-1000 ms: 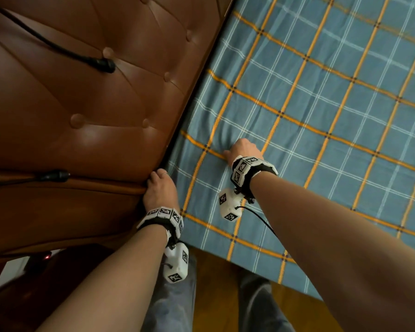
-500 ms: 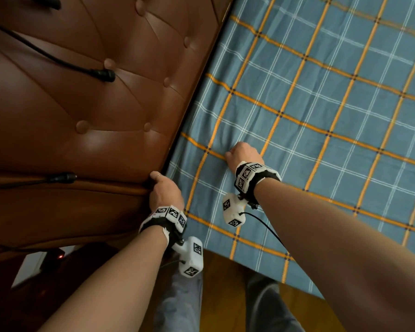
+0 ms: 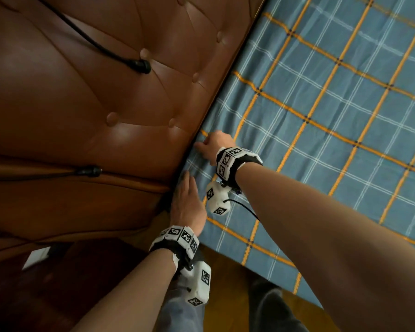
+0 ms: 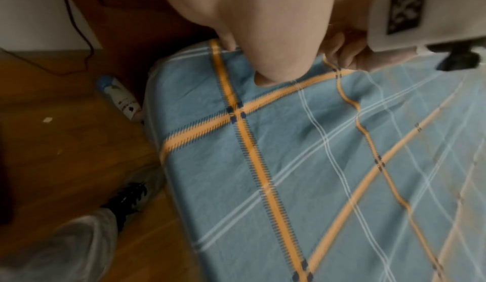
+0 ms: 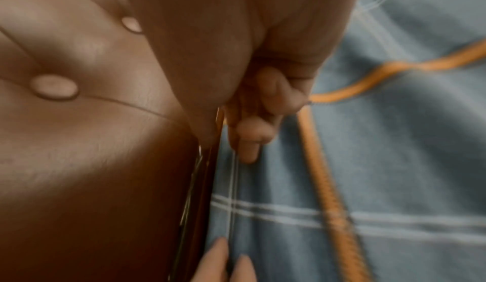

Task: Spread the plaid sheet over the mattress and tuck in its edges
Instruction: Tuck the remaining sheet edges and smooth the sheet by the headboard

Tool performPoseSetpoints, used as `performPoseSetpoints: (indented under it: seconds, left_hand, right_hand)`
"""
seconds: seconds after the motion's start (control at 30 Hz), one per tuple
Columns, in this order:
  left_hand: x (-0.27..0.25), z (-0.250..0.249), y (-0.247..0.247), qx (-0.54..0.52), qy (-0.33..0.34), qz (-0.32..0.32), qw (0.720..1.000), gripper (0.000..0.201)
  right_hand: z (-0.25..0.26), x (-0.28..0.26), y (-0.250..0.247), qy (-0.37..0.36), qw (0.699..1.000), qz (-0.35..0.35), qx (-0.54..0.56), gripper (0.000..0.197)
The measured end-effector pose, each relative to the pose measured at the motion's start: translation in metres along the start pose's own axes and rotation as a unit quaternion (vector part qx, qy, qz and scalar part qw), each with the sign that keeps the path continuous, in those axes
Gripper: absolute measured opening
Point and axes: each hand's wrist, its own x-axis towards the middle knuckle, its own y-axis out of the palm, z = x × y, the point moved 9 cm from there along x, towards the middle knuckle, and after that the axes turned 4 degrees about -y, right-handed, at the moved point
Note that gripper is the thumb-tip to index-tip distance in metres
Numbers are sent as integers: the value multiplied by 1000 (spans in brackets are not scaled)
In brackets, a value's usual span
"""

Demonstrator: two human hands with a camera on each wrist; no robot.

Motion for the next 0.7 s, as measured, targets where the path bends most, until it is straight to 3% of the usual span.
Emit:
performPoseSetpoints:
  seconds: [0.13,0.37,0.5,0.6,0.7]
  left_hand:
    - [-6,13,-6,-48,-16,-17,999,62]
    - [-9,3,-17,-81,38,-61,994,58]
    - [-13,1,-15,-127,45,-63,989,78]
    - [-12,2,-1,-43,63,-37,996,85]
    - [-13,16,12,-36,-4,2,999,85]
  right_hand:
    - [3,9,-2,45,997,-31,-55,36]
    - [17,22,12,32,999,22,-35,13]
    - [16,26,18,16,1000,7,24,14]
    - [9,23,20,0,999,-1,35,14]
    - [10,12,23,-35,991,5,-128,27]
